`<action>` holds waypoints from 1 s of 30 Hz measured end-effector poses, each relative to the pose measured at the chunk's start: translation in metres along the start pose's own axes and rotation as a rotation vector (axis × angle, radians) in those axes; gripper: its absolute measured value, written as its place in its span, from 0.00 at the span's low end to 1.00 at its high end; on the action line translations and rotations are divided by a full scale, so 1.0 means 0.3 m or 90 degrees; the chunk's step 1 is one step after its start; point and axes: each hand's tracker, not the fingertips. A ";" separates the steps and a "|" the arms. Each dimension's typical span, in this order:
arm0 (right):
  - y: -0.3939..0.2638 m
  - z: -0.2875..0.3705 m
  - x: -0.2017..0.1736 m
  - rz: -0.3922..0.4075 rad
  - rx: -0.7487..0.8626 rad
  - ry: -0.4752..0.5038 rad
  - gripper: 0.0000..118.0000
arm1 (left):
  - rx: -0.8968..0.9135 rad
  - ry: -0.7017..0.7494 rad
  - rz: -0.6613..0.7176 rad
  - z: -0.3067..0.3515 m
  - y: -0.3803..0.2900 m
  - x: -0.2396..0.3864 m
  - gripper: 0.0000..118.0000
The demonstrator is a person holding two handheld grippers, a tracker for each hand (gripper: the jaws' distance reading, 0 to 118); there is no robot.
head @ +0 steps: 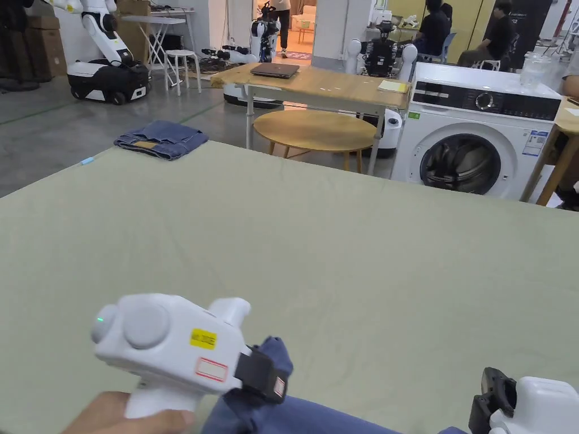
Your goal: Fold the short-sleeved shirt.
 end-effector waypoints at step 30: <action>-0.037 0.025 0.040 -0.005 -0.020 -0.016 0.00 | -0.072 0.008 0.063 -0.287 -0.067 -0.049 0.04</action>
